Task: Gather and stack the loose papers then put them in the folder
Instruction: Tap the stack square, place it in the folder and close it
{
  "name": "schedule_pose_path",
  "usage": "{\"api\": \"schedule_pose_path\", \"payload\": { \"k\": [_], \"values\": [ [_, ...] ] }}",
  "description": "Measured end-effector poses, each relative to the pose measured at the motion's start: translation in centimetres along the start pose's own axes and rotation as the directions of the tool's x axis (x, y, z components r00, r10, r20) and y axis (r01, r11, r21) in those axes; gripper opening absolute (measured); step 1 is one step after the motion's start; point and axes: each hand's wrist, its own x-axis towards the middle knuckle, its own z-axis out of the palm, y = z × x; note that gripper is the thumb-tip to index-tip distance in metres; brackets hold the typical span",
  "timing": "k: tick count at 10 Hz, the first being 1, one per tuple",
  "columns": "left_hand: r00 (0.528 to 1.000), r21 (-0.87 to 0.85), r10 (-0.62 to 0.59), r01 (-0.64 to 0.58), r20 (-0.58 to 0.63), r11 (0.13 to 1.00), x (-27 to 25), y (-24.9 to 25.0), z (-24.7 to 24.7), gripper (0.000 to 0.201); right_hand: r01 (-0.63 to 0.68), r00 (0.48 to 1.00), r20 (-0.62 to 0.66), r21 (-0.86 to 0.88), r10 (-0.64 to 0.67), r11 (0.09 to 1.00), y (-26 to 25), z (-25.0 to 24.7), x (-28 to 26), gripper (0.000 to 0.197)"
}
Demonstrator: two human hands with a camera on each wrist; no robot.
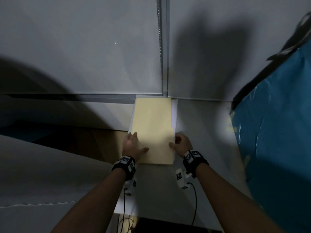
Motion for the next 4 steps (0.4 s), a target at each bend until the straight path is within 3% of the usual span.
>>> {"api": "schedule_pose_path", "payload": {
  "k": [4],
  "values": [
    [0.999, -0.016, 0.046, -0.046, -0.022, 0.999, -0.06, -1.18, 0.56, 0.104, -0.023, 1.0, -0.006, -0.031, 0.023, 0.999, 0.4, 0.39, 0.35, 0.044]
  ]
}}
